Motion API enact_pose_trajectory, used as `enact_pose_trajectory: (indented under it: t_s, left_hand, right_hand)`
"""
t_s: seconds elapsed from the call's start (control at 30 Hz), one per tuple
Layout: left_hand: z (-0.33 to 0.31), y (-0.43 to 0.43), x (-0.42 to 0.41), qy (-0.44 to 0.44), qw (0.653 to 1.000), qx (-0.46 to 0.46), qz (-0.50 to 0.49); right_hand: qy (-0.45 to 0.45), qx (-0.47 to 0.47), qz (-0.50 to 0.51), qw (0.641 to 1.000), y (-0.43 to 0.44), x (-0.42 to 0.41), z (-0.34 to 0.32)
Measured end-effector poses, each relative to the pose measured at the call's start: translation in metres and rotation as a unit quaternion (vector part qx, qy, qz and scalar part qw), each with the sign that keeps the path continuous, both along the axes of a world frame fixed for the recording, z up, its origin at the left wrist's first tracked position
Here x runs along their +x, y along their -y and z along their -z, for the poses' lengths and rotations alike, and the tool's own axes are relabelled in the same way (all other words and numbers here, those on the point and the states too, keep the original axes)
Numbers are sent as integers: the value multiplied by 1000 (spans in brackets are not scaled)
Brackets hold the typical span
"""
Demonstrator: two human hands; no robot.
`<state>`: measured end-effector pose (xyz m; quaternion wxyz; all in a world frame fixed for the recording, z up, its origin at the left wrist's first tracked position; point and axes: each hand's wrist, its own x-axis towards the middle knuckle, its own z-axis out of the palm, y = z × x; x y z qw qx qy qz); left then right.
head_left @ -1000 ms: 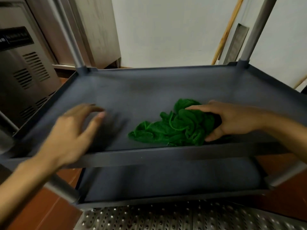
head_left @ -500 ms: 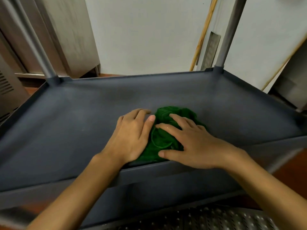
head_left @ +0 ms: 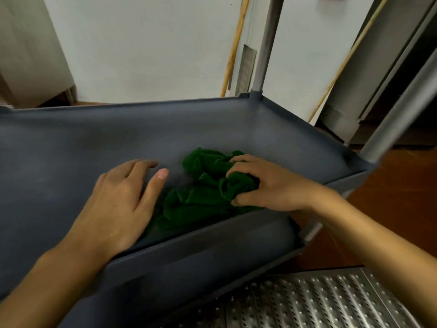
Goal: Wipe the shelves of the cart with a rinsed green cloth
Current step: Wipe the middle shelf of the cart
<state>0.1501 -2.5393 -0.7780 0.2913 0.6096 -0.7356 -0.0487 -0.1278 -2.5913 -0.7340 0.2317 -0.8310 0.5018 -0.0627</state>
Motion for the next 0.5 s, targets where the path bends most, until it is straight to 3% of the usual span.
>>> enact_pose_trajectory:
  t_s: [0.33, 0.5]
  left_hand:
    - [3, 4, 5, 12, 1000, -3, -1]
    - [1, 1, 1, 13, 1000, -8, 10]
  right_hand:
    - [-90, 5, 216, 972, 41, -123, -17]
    - [-109, -73, 321, 938, 62, -141, 1]
